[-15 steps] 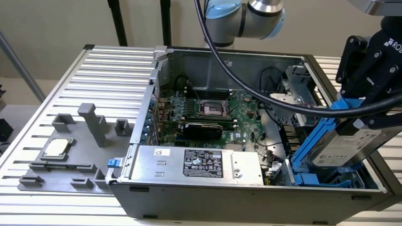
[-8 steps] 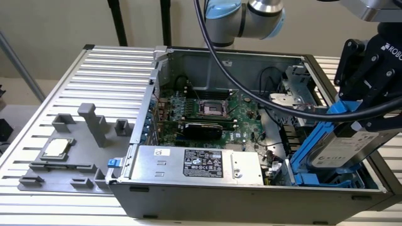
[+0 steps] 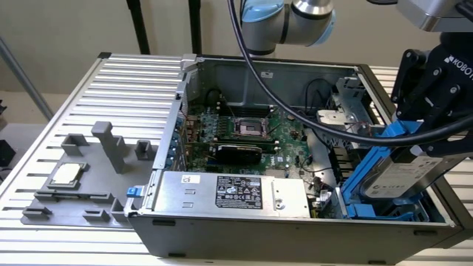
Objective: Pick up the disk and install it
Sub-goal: 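Insert the disk into the insertion slot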
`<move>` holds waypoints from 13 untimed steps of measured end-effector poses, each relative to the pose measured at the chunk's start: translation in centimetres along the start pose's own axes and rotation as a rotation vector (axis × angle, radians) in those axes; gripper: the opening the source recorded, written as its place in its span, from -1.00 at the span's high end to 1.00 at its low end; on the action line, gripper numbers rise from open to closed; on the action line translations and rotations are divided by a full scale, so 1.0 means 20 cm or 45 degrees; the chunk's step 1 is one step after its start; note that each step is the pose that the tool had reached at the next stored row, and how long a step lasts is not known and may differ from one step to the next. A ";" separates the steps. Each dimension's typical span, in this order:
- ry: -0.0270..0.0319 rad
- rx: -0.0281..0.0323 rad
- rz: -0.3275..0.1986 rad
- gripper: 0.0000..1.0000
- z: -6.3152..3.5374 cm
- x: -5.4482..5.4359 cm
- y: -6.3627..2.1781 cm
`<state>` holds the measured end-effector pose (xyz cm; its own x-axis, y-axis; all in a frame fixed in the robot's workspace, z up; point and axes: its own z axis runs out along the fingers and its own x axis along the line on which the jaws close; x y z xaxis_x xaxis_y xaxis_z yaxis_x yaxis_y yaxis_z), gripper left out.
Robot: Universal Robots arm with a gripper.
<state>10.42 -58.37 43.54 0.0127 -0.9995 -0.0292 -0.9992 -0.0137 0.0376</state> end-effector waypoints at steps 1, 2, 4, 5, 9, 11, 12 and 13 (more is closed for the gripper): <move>-0.0001 0.0000 0.000 0.35 0.002 0.00 0.000; 0.0000 0.0000 0.000 0.35 0.004 0.00 0.000; -0.0001 0.0000 0.000 0.35 0.009 -0.01 -0.001; -0.0002 0.0000 0.000 0.35 0.012 -0.01 -0.001; 0.0000 0.0000 0.000 0.35 0.021 -0.01 -0.003; 0.0001 0.0000 0.000 0.35 0.024 -0.01 -0.004; 0.0002 0.0000 0.000 0.35 0.026 -0.01 -0.004; 0.0002 0.0000 0.000 0.35 0.029 -0.01 -0.004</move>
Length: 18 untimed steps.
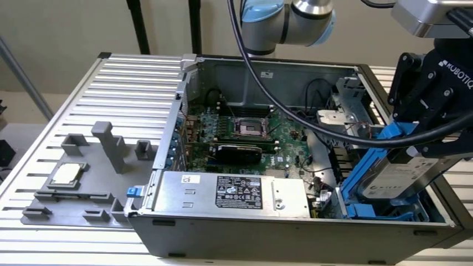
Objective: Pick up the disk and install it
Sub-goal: 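Insert the disk into the insertion slot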
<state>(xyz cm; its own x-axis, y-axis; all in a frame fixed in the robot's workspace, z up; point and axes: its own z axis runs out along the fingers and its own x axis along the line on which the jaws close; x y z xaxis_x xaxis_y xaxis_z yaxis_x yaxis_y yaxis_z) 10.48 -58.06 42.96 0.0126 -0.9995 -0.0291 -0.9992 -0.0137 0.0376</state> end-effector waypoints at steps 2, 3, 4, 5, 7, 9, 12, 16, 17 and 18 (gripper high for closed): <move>0.0011 0.0000 0.000 0.35 0.006 0.00 0.000; 0.0022 0.0000 0.000 0.35 0.010 0.00 -0.001; 0.0034 0.0000 0.000 0.35 0.013 0.00 -0.001; 0.0045 0.0000 0.000 0.35 0.016 0.00 -0.001; 0.0062 -0.0001 0.000 0.35 0.021 0.00 -0.001; 0.0085 -0.0001 0.000 0.35 0.025 0.00 -0.001; 0.0125 -0.0002 0.000 0.35 0.030 0.00 -0.001; 0.0189 -0.0003 0.001 0.32 0.035 -0.01 -0.001; 0.0204 -0.0002 0.001 0.32 0.036 -0.01 -0.001; 0.0219 -0.0002 0.001 0.18 0.037 -0.01 -0.001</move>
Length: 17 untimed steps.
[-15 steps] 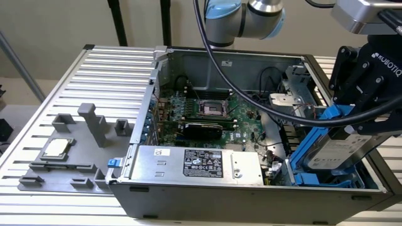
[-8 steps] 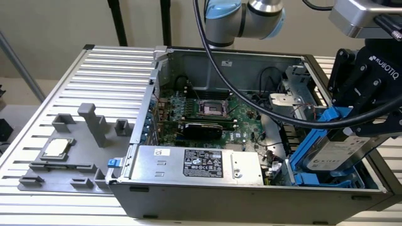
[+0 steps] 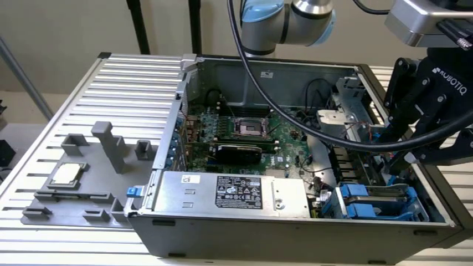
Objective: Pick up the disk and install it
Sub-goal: 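Insert the disk into the insertion slot, then insert the first disk wire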
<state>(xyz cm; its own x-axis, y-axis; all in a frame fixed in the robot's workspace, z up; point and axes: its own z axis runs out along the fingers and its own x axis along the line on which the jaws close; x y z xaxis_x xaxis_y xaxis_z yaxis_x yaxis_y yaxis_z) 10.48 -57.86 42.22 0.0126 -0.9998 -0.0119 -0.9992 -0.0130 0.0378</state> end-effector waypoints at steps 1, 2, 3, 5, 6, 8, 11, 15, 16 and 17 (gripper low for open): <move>0.0007 -0.0001 0.000 0.18 0.001 0.00 0.000; 0.0010 0.0000 0.000 0.18 0.001 0.00 -0.001; 0.0011 0.0000 0.000 0.18 0.001 0.00 -0.004; 0.0013 -0.0001 0.000 0.18 0.000 0.00 -0.020; 0.0013 0.0000 0.000 0.18 -0.001 -0.01 -0.030; 0.0011 0.0000 0.000 0.18 -0.001 -0.01 -0.040; 0.0011 -0.0002 0.000 0.18 -0.001 -0.01 -0.040; 0.0011 -0.0003 0.000 0.18 -0.001 -0.01 -0.040; 0.0011 -0.0003 0.000 0.18 -0.001 -0.01 -0.040; 0.0010 -0.0003 0.000 0.18 -0.001 -0.01 -0.040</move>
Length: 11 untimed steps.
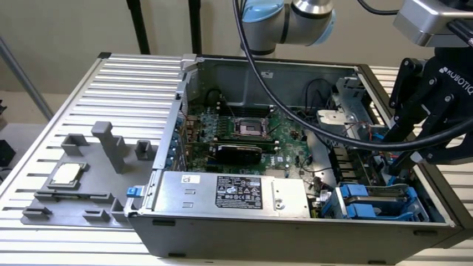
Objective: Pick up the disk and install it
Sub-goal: 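Insert the first disk wire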
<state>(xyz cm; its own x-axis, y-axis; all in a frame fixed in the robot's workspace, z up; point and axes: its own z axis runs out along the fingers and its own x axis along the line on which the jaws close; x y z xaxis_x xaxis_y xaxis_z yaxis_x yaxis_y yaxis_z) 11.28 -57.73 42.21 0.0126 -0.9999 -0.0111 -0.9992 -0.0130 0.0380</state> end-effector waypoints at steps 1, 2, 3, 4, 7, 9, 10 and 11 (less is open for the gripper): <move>0.0000 0.0000 0.000 0.18 0.000 0.00 0.000; 0.0000 0.0000 0.000 0.18 0.000 0.00 0.000; 0.0001 0.0000 0.000 0.18 0.000 0.00 0.000; 0.0000 0.0000 0.000 0.18 0.000 0.00 0.000; 0.0001 0.0000 0.000 0.22 0.000 0.00 0.000; 0.0000 0.0000 0.000 0.36 0.000 0.00 -0.001; 0.0000 0.0000 0.000 0.48 0.002 0.00 -0.006; 0.0001 0.0001 0.000 0.60 0.004 0.00 -0.016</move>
<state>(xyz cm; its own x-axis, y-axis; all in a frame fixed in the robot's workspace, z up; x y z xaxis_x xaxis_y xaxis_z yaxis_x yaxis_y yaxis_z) 11.59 -57.73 42.12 0.0127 -0.9999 -0.0110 -0.9992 -0.0131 0.0380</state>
